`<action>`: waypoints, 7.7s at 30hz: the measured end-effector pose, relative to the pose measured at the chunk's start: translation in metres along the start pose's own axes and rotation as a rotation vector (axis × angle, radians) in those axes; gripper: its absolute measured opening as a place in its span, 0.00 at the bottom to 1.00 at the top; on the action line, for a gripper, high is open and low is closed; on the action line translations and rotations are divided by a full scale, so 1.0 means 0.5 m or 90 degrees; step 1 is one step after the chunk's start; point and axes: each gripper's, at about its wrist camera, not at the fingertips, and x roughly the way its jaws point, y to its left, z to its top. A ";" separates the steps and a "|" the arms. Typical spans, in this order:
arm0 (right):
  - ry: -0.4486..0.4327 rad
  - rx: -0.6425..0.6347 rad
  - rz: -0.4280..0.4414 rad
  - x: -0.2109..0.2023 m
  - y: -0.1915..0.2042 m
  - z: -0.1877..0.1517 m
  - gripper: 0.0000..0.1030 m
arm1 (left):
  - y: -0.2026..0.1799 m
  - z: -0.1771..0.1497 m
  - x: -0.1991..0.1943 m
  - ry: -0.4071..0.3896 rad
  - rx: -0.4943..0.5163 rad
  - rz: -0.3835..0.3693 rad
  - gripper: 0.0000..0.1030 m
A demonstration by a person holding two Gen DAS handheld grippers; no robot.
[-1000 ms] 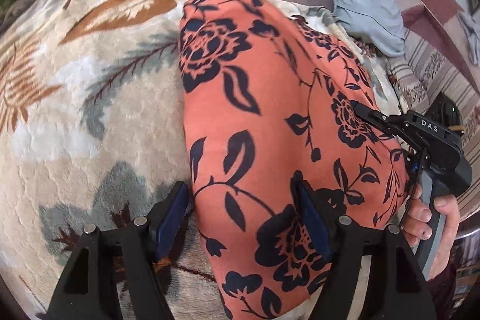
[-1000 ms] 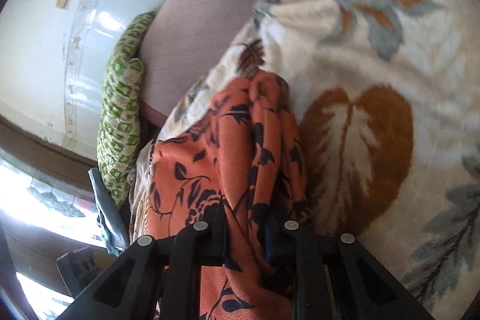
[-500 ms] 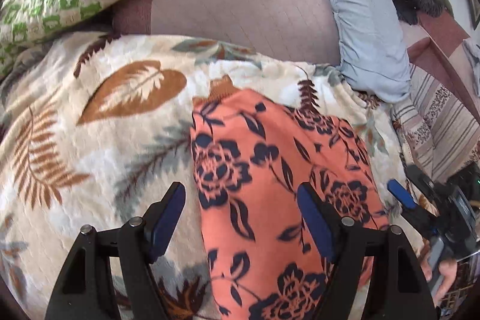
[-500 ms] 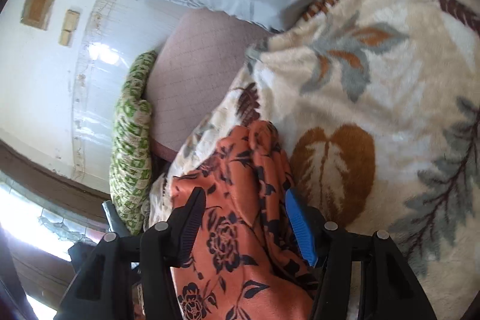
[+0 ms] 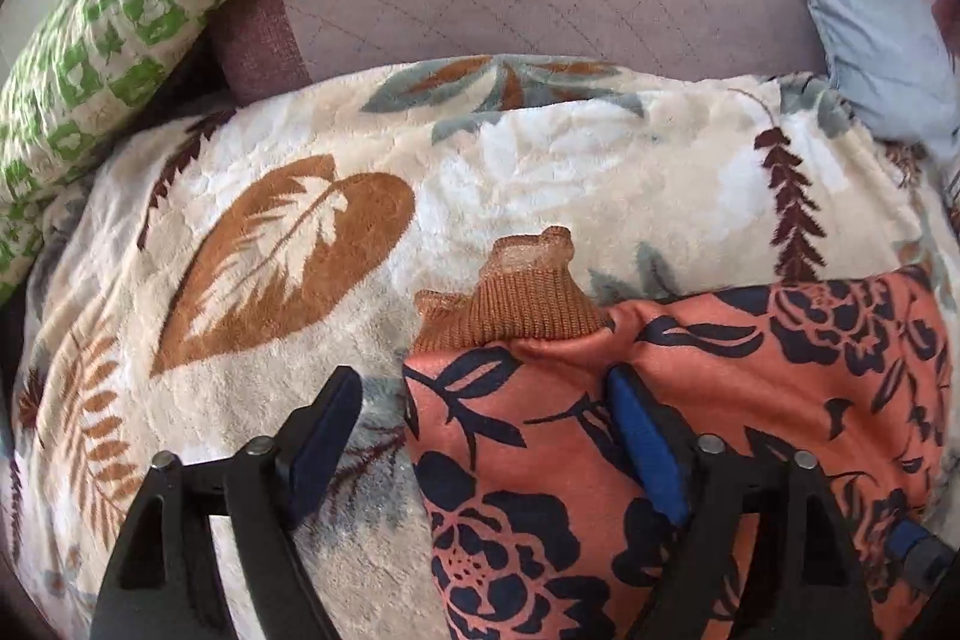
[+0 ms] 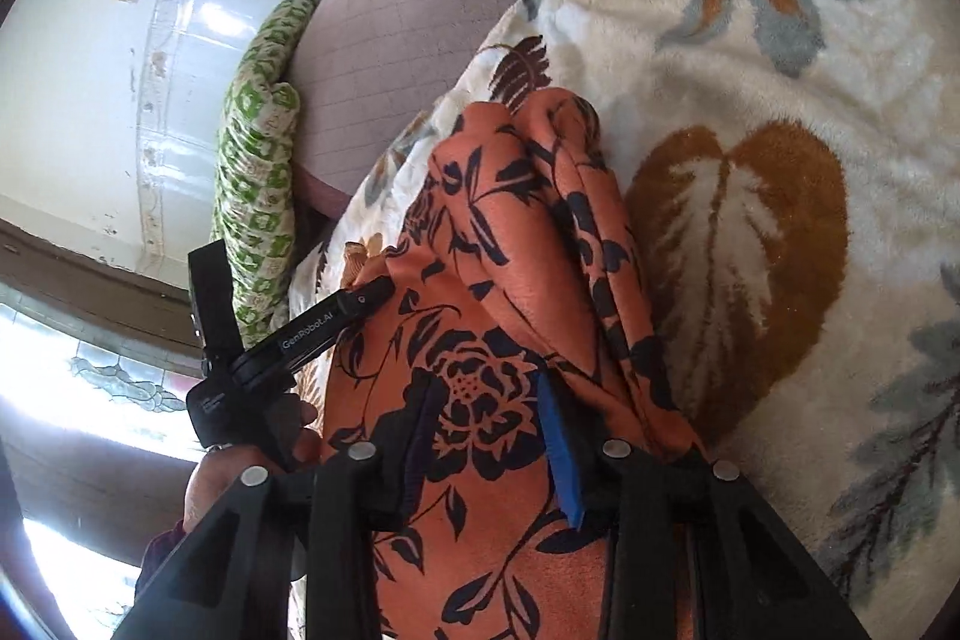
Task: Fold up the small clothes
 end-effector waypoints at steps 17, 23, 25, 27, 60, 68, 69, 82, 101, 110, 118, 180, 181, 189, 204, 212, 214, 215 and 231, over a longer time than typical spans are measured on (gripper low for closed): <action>0.116 -0.155 0.032 -0.032 0.101 -0.047 0.39 | 0.017 -0.183 -0.208 -0.049 0.044 -0.062 0.90; 0.213 -0.129 -0.008 0.021 0.045 -0.078 0.38 | -0.024 -0.282 -0.203 -0.016 0.070 -0.041 0.91; 0.213 -0.118 -0.001 0.023 0.036 -0.078 0.38 | -0.038 -0.305 -0.177 0.011 0.063 -0.050 0.92; 0.210 -0.110 -0.004 0.023 0.030 -0.079 0.38 | -0.029 -0.312 -0.177 0.010 0.025 -0.055 0.93; 0.091 -0.072 -0.077 0.003 0.050 -0.141 0.38 | 0.118 -0.434 -0.438 -0.089 0.021 -0.084 0.92; 0.087 -0.060 -0.131 -0.025 0.101 -0.107 0.38 | 0.162 -0.417 -0.428 -0.092 -0.020 -0.091 0.92; 0.075 -0.068 -0.127 -0.032 0.107 -0.102 0.38 | 0.163 -0.410 -0.422 -0.092 -0.020 -0.088 0.92; -0.136 -0.031 0.023 -0.150 0.065 0.050 0.38 | 0.128 -0.198 -0.274 -0.100 0.000 -0.099 0.92; -0.048 0.006 -0.013 0.061 0.012 0.105 0.48 | 0.005 -0.080 -0.090 -0.068 0.039 -0.014 0.93; -0.046 -0.005 -0.019 0.059 0.016 0.104 0.48 | -0.002 -0.080 -0.092 -0.079 0.053 0.001 0.93; -0.046 -0.007 -0.021 0.058 0.018 0.104 0.48 | -0.005 -0.084 -0.093 -0.084 0.056 0.003 0.93; 0.001 0.002 0.008 -0.047 0.046 -0.083 0.49 | 0.034 -0.054 -0.136 -0.050 0.026 -0.010 0.95; 0.007 0.008 0.009 -0.042 0.042 -0.081 0.49 | 0.033 -0.041 -0.123 -0.045 0.022 -0.002 0.95; 0.039 0.029 0.038 -0.026 0.021 -0.077 0.50 | 0.013 0.035 -0.021 0.000 0.028 0.016 0.95; 0.054 0.021 0.048 -0.035 0.017 -0.073 0.50 | 0.051 0.027 -0.059 -0.023 -0.023 -0.016 0.96; 0.046 0.004 0.043 -0.035 0.044 -0.079 0.50 | 0.010 -0.095 -0.146 -0.016 0.072 -0.091 0.96; 0.051 -0.001 0.031 -0.028 0.047 -0.082 0.50 | 0.002 -0.124 -0.134 -0.008 0.090 -0.087 0.96; 0.059 0.000 0.022 -0.024 0.045 -0.084 0.51 | 0.004 -0.135 -0.131 -0.010 0.082 -0.090 0.96; -0.051 0.020 0.026 -0.144 0.002 -0.032 0.68 | 0.109 -0.191 -0.191 -0.005 -0.059 -0.155 0.96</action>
